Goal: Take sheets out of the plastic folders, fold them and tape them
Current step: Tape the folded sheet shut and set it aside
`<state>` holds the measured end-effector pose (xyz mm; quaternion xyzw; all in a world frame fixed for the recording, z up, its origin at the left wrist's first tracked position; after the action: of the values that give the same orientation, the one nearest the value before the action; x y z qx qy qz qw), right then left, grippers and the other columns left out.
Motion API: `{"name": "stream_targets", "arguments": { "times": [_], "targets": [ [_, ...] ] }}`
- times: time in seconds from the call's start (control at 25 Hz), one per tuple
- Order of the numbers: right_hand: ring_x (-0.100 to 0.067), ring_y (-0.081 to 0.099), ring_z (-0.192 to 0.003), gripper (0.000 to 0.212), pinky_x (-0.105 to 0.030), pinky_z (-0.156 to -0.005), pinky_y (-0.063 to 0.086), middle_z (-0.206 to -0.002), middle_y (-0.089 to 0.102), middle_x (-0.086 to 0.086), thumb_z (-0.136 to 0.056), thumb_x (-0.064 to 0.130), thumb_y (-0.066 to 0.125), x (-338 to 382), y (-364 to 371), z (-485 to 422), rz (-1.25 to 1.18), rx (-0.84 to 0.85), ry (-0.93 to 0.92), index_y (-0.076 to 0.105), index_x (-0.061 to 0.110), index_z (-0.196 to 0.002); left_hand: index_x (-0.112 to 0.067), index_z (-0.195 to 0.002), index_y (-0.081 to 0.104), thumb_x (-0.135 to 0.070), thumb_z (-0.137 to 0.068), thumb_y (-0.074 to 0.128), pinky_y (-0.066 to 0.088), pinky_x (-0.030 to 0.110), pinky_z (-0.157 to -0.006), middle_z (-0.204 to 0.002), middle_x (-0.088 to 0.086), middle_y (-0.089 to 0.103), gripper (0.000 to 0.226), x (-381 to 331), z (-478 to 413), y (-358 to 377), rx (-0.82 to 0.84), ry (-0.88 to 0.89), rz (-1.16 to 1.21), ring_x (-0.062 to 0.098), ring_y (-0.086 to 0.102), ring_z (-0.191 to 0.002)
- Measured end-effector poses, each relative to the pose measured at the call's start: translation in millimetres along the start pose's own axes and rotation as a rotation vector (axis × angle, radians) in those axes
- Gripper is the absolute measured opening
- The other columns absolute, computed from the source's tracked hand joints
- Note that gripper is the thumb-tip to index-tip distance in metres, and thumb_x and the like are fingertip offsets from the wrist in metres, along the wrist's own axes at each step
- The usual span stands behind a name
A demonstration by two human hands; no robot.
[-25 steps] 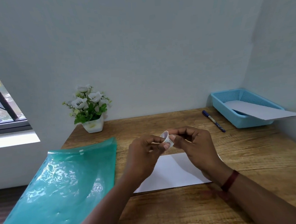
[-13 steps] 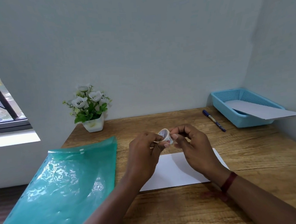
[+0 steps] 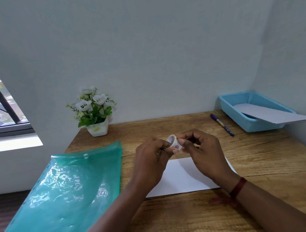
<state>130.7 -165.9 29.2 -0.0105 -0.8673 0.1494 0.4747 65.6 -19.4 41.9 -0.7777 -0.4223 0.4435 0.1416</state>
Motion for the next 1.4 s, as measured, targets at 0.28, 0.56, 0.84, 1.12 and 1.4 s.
{"name": "stream_targets", "arguments": {
  "times": [0.28,0.56,0.84,1.12,1.4],
  "targets": [
    [-0.003,0.060,-0.078,0.007,-0.006,-0.067,0.043,-0.087,0.068,0.005,-0.089,0.008,0.066,24.1,-1.2,5.2,0.302,-0.056,-0.308,0.069,0.014,-0.092,-0.018,-0.087,0.069,-0.036,-0.089,0.066,0.040,0.031,-0.058,-0.078,-0.007,0.059,0.018,2.0,-0.5,0.7,-0.001,-0.002,-0.070,0.006,0.048,-0.070],
    [0.002,0.062,-0.091,0.014,-0.006,-0.068,0.045,-0.089,0.069,0.014,-0.088,0.011,0.068,17.2,-4.5,1.2,0.157,-0.039,-0.149,0.073,0.020,-0.096,-0.018,-0.083,0.067,-0.039,-0.089,0.065,0.036,0.029,-0.056,-0.075,-0.005,0.059,0.022,-0.5,-1.4,-0.7,0.027,0.001,-0.070,0.009,0.048,-0.067],
    [0.000,0.066,-0.087,0.027,-0.015,-0.072,0.054,-0.086,0.073,0.009,-0.079,0.019,0.077,5.4,-2.0,0.8,-0.117,0.047,0.128,0.072,0.030,-0.104,-0.019,-0.074,0.065,-0.059,-0.082,0.055,0.038,0.031,-0.052,-0.063,-0.006,0.057,0.042,5.2,-2.1,-4.6,0.002,-0.024,-0.044,0.009,0.049,-0.060],
    [-0.011,0.070,-0.087,0.011,-0.022,-0.068,0.059,-0.090,0.076,0.007,-0.084,0.010,0.072,-1.5,-2.6,0.3,-0.266,0.029,0.234,0.077,0.018,-0.090,-0.022,-0.087,0.063,-0.033,-0.096,0.055,0.050,0.046,-0.063,-0.078,-0.008,0.064,0.017,8.0,-2.1,6.7,0.140,-0.037,0.036,0.013,0.062,-0.071],
    [-0.014,0.071,-0.088,0.009,-0.025,-0.070,0.059,-0.092,0.076,0.004,-0.084,0.010,0.072,-2.7,-1.5,0.9,-0.331,0.030,0.242,0.075,0.015,-0.091,-0.025,-0.087,0.062,-0.036,-0.097,0.054,0.052,0.050,-0.066,-0.080,-0.007,0.066,0.017,7.9,-1.7,7.2,0.133,-0.123,0.118,0.014,0.065,-0.073]
  ]
}}
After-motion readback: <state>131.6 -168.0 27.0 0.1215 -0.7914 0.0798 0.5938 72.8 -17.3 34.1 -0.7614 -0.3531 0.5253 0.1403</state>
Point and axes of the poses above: each hand's wrist, its own z-axis away from the middle knuckle, its own y-axis out of the palm, x = y × z, the point moved 7 cm from there along -z, towards the middle knuckle
